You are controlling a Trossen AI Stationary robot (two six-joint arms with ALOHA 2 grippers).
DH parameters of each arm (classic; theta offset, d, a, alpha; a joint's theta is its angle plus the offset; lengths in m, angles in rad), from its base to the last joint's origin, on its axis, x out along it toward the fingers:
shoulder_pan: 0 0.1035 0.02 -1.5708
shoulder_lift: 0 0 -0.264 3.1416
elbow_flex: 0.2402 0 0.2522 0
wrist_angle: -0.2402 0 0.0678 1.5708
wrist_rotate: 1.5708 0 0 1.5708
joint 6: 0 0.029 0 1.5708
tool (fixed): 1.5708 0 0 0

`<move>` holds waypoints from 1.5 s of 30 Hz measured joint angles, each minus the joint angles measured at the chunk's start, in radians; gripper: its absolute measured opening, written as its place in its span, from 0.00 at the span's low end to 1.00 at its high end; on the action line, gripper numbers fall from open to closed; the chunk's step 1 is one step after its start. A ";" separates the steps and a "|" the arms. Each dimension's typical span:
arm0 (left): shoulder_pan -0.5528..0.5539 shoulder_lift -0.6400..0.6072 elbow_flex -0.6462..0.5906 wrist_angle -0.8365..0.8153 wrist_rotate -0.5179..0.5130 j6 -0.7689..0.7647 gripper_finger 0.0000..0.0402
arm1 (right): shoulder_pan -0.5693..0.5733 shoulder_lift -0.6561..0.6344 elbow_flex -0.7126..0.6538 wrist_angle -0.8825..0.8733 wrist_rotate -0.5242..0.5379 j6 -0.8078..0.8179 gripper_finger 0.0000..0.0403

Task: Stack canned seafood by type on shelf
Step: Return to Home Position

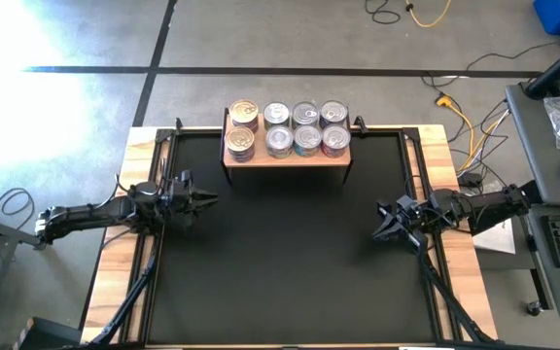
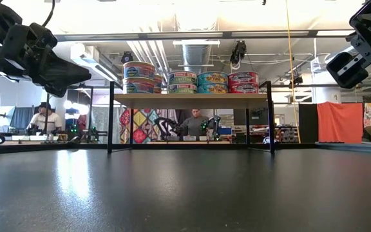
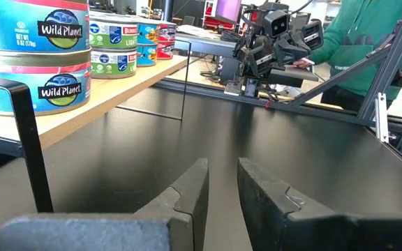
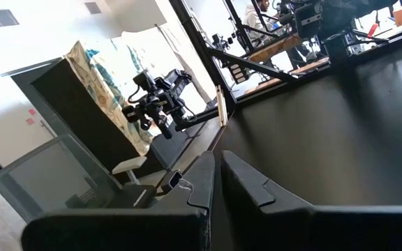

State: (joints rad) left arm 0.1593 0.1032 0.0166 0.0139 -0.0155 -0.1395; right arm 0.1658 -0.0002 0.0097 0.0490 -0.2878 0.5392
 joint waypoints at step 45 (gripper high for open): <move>0.000 0.000 0.000 0.000 0.000 0.000 0.15 | -0.269 0.000 0.000 -0.002 0.000 0.000 0.04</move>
State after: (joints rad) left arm 0.1593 0.1033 0.0166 0.0139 -0.0156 -0.1397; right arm -0.1036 -0.0002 0.0097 0.0475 -0.2874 0.5392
